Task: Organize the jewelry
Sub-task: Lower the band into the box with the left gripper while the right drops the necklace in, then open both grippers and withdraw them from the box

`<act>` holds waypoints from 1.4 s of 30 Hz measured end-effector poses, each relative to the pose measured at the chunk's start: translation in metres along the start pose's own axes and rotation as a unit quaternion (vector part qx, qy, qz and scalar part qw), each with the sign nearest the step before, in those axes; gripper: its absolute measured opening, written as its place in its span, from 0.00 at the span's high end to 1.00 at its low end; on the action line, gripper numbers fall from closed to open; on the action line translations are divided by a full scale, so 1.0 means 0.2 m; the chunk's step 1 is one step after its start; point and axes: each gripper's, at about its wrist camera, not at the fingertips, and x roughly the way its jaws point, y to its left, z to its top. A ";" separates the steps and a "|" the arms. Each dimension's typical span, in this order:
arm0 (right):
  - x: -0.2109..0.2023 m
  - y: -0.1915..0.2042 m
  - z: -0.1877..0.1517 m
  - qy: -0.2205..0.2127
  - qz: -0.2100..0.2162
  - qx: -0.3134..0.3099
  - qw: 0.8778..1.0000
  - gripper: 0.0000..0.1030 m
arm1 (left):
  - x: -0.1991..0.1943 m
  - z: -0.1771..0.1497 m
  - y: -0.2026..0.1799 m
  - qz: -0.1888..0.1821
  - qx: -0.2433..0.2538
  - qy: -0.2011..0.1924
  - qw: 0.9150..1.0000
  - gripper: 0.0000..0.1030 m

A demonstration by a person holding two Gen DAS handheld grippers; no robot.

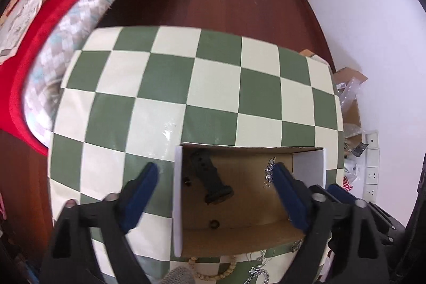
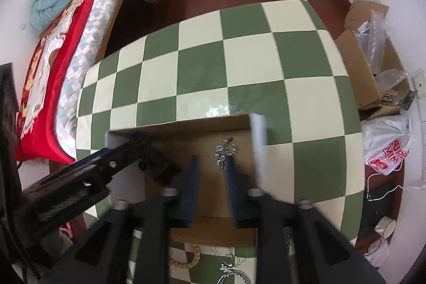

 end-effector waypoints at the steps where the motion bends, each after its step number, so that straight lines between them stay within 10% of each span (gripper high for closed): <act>1: -0.02 -0.01 -0.01 -0.001 0.002 0.001 1.000 0.56 | -0.03 -0.01 0.01 0.011 0.003 -0.007 1.000 0.06; 5: -0.09 0.00 -0.05 -0.012 -0.018 -0.010 1.000 0.47 | -0.14 -0.04 0.04 0.068 0.017 -0.061 0.996 0.03; 10: -0.18 0.06 -0.18 -0.037 -0.110 -0.060 0.991 0.04 | -0.24 -0.15 0.12 0.114 0.020 -0.122 0.986 0.00; 15: -0.19 0.11 -0.33 -0.050 -0.140 -0.093 0.984 0.01 | -0.31 -0.31 0.16 0.160 0.027 -0.155 0.975 0.00; 42: -0.85 0.17 -0.88 -0.197 -0.120 -0.073 0.970 0.00 | -0.74 -0.90 0.11 0.153 0.044 -0.203 0.966 0.00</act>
